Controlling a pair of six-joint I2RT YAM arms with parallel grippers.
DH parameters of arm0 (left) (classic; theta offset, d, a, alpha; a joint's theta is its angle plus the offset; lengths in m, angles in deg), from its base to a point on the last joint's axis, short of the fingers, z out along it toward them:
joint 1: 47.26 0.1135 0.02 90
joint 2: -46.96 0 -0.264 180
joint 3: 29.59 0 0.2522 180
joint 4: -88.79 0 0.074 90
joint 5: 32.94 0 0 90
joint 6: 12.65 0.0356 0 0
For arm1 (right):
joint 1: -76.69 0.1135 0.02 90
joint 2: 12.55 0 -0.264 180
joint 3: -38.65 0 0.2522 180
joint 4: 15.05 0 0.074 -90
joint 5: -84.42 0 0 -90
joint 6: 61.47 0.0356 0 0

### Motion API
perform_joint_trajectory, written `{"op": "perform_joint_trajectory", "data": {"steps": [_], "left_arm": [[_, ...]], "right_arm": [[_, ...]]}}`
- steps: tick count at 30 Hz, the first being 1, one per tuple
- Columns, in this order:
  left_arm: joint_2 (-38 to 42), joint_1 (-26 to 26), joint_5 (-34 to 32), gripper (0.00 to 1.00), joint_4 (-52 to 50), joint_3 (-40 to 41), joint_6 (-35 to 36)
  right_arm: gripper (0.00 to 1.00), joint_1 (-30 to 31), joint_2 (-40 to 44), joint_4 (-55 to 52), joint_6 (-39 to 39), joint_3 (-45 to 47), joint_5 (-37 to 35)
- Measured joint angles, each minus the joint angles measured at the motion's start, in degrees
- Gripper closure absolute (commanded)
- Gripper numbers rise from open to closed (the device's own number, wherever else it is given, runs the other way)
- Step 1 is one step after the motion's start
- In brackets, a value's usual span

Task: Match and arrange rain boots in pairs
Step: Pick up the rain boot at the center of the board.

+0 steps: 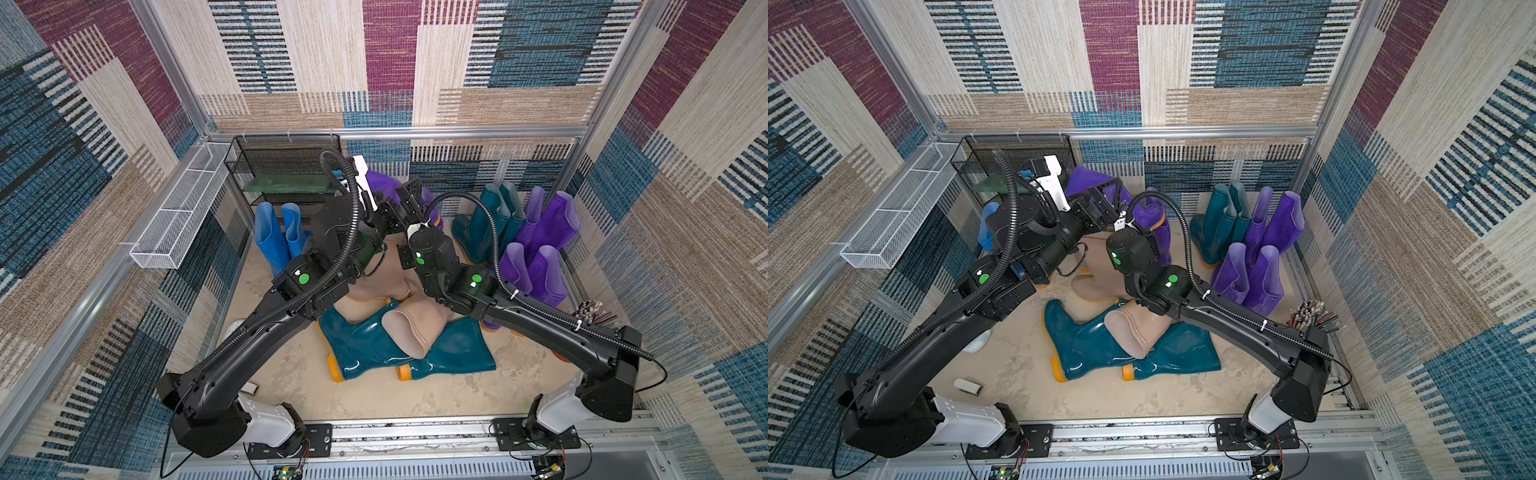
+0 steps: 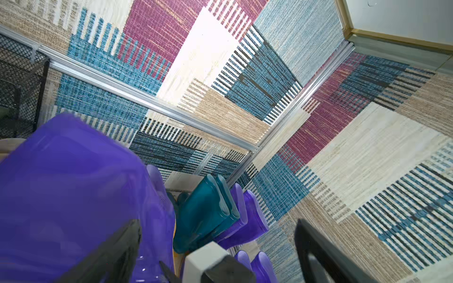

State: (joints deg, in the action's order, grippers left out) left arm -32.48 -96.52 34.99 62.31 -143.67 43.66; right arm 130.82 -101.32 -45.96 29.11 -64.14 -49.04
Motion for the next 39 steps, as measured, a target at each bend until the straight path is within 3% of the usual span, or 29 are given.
{"op": "perform_joint_trajectory", "data": {"steps": [12,17,22,30,36,39], "left_arm": [[5.75,1.36,-0.04,0.00,2.40,5.05,4.31],[10.08,3.91,-0.28,0.00,3.37,10.43,5.64],[11.80,5.38,1.16,0.02,3.80,13.70,6.69],[-0.09,5.27,10.86,0.13,-3.87,5.49,7.34],[-12.66,2.89,17.84,0.20,-12.02,-3.69,8.63],[-18.27,1.44,18.62,0.29,-15.21,-8.98,9.53]], "right_arm": [[1.00,-1.14,5.46,1.49,-1.11,2.62,1.53],[1.00,-2.60,9.90,1.51,-3.10,2.62,8.92],[1.00,-7.74,15.89,4.09,-3.85,5.07,18.71],[1.00,-21.29,22.97,7.50,-3.43,11.26,30.36],[1.00,-28.55,22.82,8.68,-1.33,13.09,36.37],[1.00,-31.63,22.73,8.70,-0.28,13.75,39.17]]}}
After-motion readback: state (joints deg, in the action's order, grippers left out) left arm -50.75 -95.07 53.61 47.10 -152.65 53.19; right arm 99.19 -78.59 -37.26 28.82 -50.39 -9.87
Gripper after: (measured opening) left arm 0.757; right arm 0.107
